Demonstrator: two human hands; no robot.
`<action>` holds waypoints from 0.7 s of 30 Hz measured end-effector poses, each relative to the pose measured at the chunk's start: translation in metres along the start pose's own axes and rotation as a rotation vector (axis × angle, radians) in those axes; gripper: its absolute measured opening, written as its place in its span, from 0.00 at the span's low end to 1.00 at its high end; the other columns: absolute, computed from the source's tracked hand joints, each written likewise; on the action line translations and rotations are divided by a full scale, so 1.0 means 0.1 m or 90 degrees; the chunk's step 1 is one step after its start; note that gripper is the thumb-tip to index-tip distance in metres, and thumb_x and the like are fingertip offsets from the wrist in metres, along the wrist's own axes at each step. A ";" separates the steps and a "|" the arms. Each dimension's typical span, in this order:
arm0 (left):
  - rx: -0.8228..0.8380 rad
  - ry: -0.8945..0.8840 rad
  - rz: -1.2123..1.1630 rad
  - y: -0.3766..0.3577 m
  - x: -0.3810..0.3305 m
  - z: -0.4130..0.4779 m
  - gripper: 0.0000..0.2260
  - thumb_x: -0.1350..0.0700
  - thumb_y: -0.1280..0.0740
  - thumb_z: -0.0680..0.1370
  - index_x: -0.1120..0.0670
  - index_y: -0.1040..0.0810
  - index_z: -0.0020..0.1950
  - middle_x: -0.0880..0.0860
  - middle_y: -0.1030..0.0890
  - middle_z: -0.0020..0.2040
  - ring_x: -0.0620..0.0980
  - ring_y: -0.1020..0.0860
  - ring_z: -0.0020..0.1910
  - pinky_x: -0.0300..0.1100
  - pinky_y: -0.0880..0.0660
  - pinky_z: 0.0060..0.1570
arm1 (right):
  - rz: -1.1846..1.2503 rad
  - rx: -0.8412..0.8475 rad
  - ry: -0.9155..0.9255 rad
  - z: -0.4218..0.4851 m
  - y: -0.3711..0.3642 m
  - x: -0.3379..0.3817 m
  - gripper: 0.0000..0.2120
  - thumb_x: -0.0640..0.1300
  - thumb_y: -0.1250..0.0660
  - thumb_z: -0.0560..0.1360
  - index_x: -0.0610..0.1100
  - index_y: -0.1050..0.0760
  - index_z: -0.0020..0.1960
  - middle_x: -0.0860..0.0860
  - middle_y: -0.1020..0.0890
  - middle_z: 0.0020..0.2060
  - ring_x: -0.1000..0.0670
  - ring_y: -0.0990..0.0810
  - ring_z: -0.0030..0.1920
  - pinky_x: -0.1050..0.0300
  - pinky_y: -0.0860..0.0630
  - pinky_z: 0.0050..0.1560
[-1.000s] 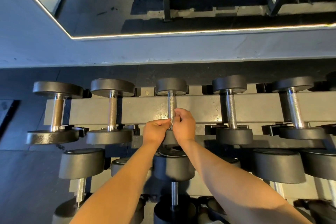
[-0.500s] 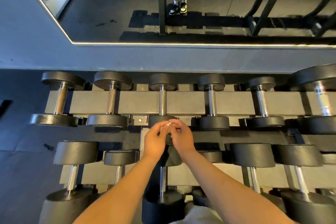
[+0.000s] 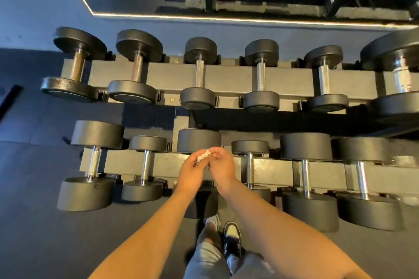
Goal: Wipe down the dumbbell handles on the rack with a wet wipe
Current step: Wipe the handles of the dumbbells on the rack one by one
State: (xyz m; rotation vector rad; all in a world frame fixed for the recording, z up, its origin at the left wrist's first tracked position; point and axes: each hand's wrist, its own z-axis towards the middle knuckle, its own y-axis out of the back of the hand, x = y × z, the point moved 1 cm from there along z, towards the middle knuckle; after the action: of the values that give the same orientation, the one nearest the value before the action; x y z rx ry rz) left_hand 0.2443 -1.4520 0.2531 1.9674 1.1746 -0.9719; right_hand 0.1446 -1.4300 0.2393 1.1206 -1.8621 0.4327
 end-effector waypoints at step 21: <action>-0.062 0.023 0.093 0.29 1.31 0.45 0.09 0.55 0.39 0.85 0.50 0.19 0.55 0.51 0.17 0.51 0.49 0.19 0.52 0.46 0.21 0.55 | -0.129 -0.017 0.072 0.04 -0.60 -1.22 0.07 0.40 0.34 0.79 0.52 0.23 0.51 0.56 0.19 0.46 0.59 0.22 0.47 0.67 0.28 0.48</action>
State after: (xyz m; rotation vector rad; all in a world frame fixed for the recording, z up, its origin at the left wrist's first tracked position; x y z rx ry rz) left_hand 0.3011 -1.4429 0.1235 1.9693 1.0613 -0.7939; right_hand 0.2159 -1.4004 0.1272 1.2267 -1.6329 0.3461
